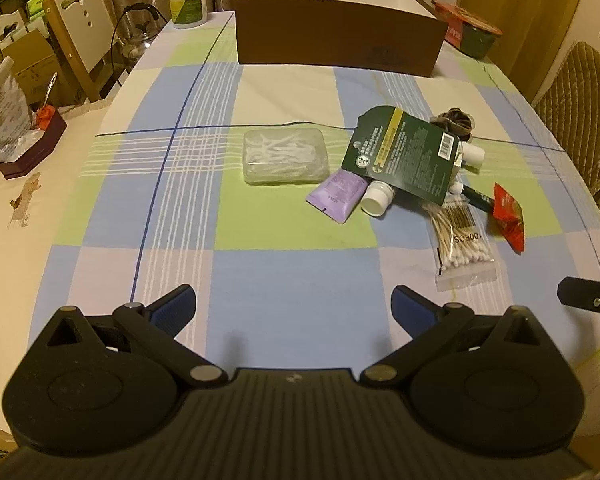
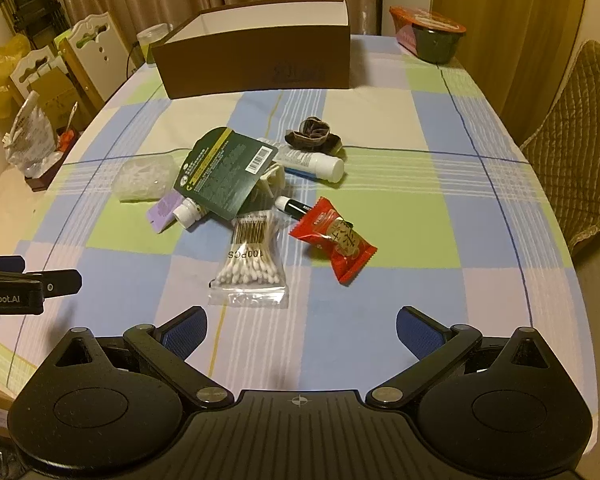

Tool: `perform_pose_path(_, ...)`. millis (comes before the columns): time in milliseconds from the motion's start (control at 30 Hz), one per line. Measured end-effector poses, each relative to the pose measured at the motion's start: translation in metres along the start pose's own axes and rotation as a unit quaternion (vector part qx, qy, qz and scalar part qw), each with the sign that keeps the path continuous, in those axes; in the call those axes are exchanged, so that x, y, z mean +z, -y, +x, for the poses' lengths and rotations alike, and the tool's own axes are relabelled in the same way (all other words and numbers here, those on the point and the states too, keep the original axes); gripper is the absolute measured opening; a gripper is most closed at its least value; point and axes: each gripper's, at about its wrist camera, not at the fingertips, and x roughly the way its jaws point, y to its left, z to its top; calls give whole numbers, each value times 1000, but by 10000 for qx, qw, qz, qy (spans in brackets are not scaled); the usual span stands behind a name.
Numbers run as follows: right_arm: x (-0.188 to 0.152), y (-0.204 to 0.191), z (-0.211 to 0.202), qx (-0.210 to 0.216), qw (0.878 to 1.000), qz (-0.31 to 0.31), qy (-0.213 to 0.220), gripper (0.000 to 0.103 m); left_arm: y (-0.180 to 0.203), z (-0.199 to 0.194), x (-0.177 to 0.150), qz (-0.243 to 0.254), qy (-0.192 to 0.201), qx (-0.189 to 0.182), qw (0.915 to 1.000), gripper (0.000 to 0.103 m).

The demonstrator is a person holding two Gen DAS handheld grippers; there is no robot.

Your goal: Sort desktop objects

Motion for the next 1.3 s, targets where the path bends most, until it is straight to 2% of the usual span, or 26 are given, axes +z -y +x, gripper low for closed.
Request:
perform_pose_path(200, 0, 0, 1, 12, 10000, 23, -9, 103, -4, -1, 0, -9, -39, -186, 9998, 102)
perform_pose_path(833, 0, 1, 3, 28, 10000, 64, -26, 103, -4, 6, 1, -26, -151, -181, 9997, 102)
perform_pose_path(1000, -1, 1, 4, 66, 9999, 89, -40, 103, -6, 7, 1, -117, -253, -342, 9990, 102)
perform_pose_path(1300, -3, 4, 4, 74, 9999, 100, -31, 103, -4, 7, -2, -60, -218, -354, 9991, 102)
